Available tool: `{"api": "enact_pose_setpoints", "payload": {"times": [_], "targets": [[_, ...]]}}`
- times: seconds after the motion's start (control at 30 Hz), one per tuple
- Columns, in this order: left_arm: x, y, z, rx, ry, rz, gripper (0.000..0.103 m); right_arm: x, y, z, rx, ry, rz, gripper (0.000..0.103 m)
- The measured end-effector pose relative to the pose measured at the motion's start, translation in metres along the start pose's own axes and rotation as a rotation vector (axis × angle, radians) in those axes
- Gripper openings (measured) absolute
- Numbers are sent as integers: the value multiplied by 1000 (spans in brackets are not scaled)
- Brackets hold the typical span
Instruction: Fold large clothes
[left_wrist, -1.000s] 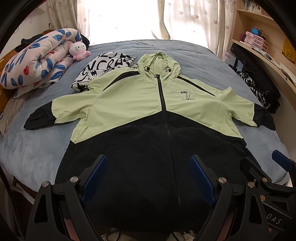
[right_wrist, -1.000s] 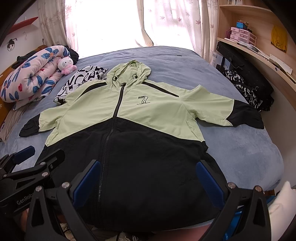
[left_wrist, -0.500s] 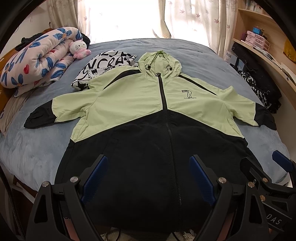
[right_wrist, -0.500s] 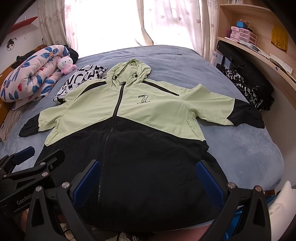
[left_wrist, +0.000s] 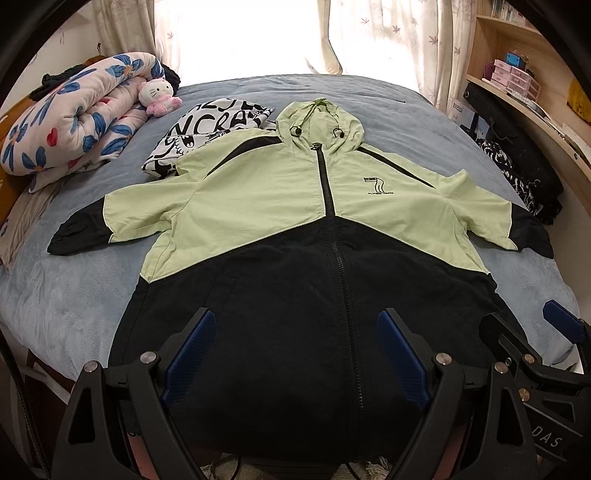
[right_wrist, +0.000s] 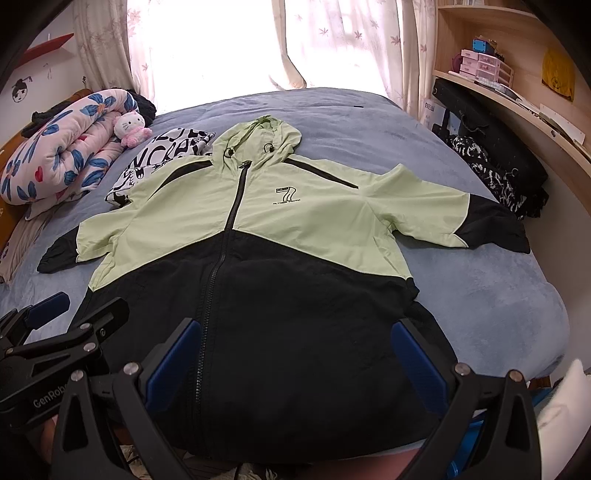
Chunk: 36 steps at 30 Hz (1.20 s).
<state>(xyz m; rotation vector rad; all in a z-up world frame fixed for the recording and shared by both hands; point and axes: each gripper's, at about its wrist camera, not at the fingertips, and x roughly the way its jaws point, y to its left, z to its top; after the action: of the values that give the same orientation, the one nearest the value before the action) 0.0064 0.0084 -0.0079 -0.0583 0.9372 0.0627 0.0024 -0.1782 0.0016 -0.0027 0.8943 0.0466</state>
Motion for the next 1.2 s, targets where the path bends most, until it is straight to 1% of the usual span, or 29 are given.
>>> {"api": "enact_pose_setpoints", "payload": {"times": [0.13,0.23,0.47,0.53,0.8,0.87,1.07,1.1,1.2], "targets": [[0,1,0,1,-1,0,88,5,2,0,0,0,1,103],[0,1,0,1,-1,0,88,-1,-1,1,0,1,1,103],[1,2,0,1,0,0,87,8,2,1,0,-2,1,103],[2,3,0,-3,2,-2,87,-2,-2,2,1,2,0,103],[4,4,2,2,9,-1,86,11,2,2,1,5,-2,103],[4,3,4,6,11,1,85,1,-2,3,1,3,0,103],[4,-2,9,20,4,2,85,10,-4,4,8,7,-12,103],[4,-3,10,23,1,4,85,17,2,1,8,7,-14,103],[4,-4,13,28,-2,6,85,16,0,6,10,3,-13,103]]}}
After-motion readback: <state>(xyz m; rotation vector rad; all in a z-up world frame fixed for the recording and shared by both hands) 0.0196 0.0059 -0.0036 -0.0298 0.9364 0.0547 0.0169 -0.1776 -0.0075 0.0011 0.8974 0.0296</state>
